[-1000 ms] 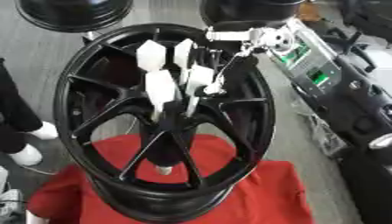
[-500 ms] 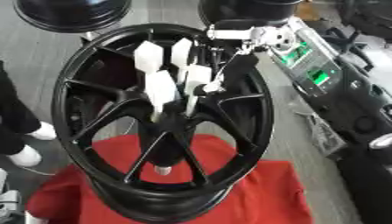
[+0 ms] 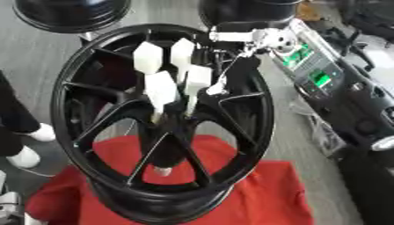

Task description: Pull the pin out of the wheel hub.

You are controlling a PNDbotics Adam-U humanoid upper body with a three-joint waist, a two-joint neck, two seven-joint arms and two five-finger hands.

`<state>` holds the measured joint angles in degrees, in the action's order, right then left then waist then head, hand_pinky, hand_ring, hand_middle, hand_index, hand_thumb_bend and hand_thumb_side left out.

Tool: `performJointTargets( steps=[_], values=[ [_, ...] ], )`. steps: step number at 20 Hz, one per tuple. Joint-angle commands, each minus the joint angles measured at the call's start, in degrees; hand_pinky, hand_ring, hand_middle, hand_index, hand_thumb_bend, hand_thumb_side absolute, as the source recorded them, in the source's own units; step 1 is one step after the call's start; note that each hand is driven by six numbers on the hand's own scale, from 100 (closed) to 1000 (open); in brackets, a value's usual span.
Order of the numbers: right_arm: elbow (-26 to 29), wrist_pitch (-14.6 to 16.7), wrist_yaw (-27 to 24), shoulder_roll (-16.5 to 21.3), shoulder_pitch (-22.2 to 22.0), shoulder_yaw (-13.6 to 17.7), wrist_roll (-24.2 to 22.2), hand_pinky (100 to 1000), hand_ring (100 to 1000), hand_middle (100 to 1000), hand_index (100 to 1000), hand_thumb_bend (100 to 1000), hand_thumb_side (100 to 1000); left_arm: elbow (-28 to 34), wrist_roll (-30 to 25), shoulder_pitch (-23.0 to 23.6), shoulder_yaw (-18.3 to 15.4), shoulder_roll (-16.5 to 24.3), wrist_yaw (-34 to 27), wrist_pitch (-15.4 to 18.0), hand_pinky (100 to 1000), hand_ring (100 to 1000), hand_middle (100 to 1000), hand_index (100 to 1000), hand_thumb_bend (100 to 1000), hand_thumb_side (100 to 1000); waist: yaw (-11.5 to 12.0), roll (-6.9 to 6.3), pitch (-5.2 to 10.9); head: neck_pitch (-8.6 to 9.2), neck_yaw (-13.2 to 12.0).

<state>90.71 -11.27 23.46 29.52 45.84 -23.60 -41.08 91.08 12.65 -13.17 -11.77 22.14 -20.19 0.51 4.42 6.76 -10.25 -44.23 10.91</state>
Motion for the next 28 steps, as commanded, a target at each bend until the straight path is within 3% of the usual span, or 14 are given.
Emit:
performJointTargets(
  steps=[1, 28],
  values=[
    [0.5, 0.2, 0.1, 1.2, 0.8, 1.0, -0.1, 607, 466, 512, 658, 482, 246, 0.7, -0.3, -0.3, 0.1, 1.6, 0.3, 0.1, 776, 825, 725, 795, 176, 836, 0.0, -0.45, 0.68, 0.11, 0.1],
    [-0.8, -1.5, -2.9, -0.1, 1.2, 0.6, 1.5, 608, 452, 491, 633, 446, 167, 0.7, -0.4, -0.7, 0.3, 1.3, 0.8, -0.2, 778, 827, 725, 796, 173, 835, 0.7, -0.39, 0.33, 0.11, 0.7]
  ],
)
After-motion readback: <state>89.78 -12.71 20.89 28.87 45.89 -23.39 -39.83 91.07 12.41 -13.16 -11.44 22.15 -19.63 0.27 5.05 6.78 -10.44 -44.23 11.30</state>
